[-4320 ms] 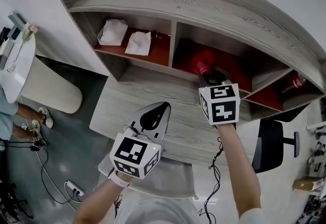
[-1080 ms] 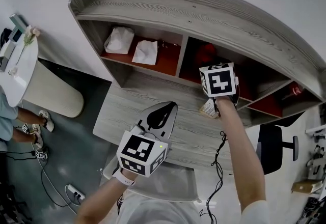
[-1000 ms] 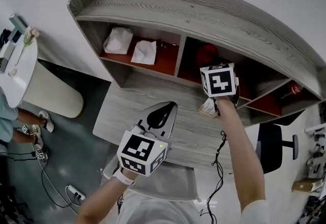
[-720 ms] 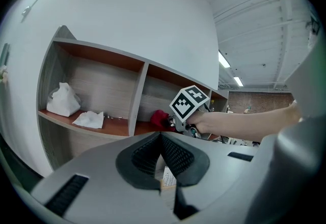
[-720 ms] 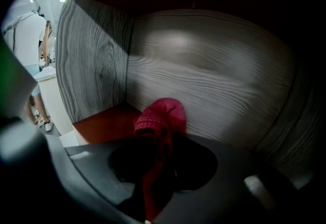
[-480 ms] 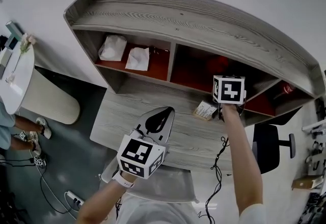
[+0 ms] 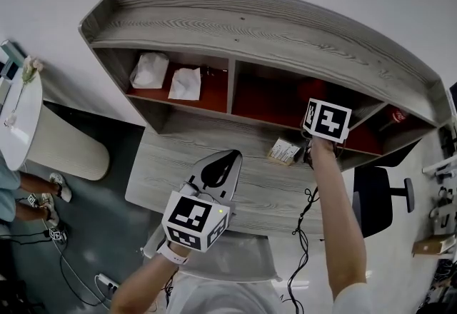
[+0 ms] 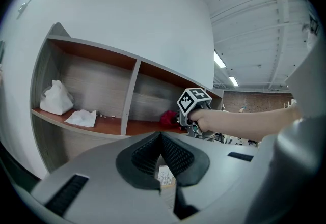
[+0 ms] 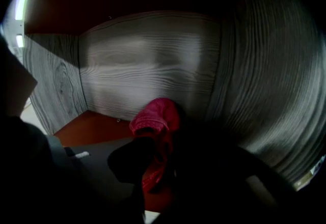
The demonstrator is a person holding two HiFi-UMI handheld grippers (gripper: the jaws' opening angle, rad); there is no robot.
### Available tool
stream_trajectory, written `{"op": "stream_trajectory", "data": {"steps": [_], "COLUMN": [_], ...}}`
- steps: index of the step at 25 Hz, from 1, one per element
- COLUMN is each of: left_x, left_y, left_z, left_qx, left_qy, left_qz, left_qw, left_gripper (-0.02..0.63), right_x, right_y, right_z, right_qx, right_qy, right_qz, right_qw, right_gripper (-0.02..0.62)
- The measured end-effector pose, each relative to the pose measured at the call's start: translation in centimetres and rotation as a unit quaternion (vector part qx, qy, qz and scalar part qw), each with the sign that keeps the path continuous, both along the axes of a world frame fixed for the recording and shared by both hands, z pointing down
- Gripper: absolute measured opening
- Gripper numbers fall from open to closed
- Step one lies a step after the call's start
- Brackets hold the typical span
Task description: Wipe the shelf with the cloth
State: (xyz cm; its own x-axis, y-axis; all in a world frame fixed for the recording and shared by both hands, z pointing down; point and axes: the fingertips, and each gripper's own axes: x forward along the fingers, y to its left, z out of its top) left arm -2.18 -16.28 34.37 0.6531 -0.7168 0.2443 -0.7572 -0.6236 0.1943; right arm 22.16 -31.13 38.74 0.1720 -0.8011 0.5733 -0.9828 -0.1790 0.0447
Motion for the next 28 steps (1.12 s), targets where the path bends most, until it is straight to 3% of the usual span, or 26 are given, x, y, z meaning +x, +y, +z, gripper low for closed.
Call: {"op": "stream_trajectory", "data": {"steps": [7,14,16,20,25,28], "left_x": [-0.5,0.3,0.4,0.7,0.8,0.6], "left_y": [-0.3,-0.4,-0.4,-0.3,-0.3,-0.3], "left_z": [0.0,0.4,0.5,0.7,0.7,0.9], "left_qx": [0.000,-0.004,-0.004,-0.006,-0.007,-0.008], "left_qy": [0.003,0.001,0.000,-0.003,-0.006,-0.008], "left_qz": [-0.002,0.007,0.008,0.010,0.010,0.007], "left_qw": [1.0000,1.0000,1.0000,0.9999,0.9999,0.9999], "left_gripper": [0.006,0.006,0.006,0.006,0.006,0.006], "right_x": [1.8,1.2,0.9,0.7,0.8,1.0], "right_y": [1.9,2.8,2.4,2.0,2.3,2.7], "right_z": [-0.2,-1.2,-1.6,-2.0,-2.0,-1.8], "right_qx": [0.028,0.088,0.119,0.183,0.218,0.234], "right_qy": [-0.041,-0.164,-0.234,-0.369,-0.429,-0.471], "right_qz": [0.072,0.102,0.108,0.142,0.175,0.200], "right_qw": [0.996,0.977,0.959,0.900,0.859,0.827], "right_gripper": [0.106,0.106,0.106,0.106,0.106,0.106]}}
